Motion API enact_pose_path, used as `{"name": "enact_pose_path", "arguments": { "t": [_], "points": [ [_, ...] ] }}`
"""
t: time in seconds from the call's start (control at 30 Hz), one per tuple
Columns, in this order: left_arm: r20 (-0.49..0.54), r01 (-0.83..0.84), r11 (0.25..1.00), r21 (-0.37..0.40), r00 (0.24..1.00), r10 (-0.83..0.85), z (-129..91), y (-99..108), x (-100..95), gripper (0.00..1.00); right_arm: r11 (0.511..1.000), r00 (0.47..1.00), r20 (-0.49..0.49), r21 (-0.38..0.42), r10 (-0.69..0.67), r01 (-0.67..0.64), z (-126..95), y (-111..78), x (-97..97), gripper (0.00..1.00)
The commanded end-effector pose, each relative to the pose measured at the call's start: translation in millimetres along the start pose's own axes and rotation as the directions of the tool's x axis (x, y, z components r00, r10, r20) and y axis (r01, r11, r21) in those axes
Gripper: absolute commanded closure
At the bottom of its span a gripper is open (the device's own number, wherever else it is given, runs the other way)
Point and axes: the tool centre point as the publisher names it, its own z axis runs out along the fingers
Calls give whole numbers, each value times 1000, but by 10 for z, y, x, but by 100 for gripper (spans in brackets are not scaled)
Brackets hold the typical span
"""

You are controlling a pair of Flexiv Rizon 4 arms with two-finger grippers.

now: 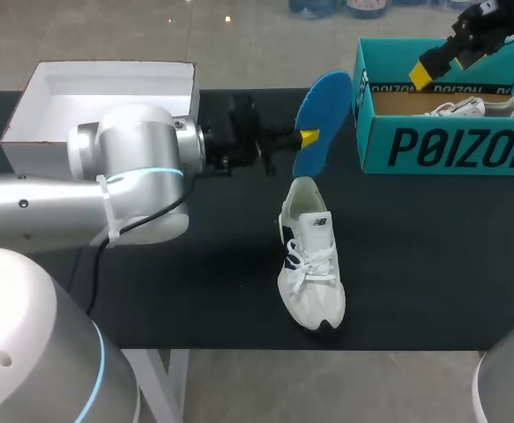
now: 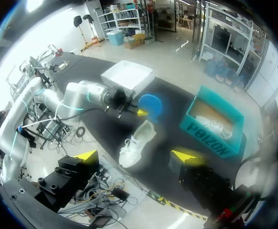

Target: Take the shoe out of the shoebox, open the shoe tongue, remove and reinsert the insole, then place the shoe into the shoebox

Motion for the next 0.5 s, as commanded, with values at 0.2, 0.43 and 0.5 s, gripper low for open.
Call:
{"name": "enact_pose_path", "arguments": {
  "t": [0.2, 0.43, 0.5],
  "points": [
    [-154, 179, 967, -180, 966, -207, 96, 84, -51, 100, 1000, 1000, 1, 6, 2, -2, 1, 30, 3, 0],
    [-239, 296, 914, -279, 900, -365, 143, 21, -59, 100, 1000, 1000, 1, 6, 2, -2, 1, 30, 3, 0],
    [-265, 330, 909, -254, 880, -394, 109, -40, -64, 100, 1000, 1000, 1, 6, 2, -2, 1, 30, 3, 0]
  ]
}}
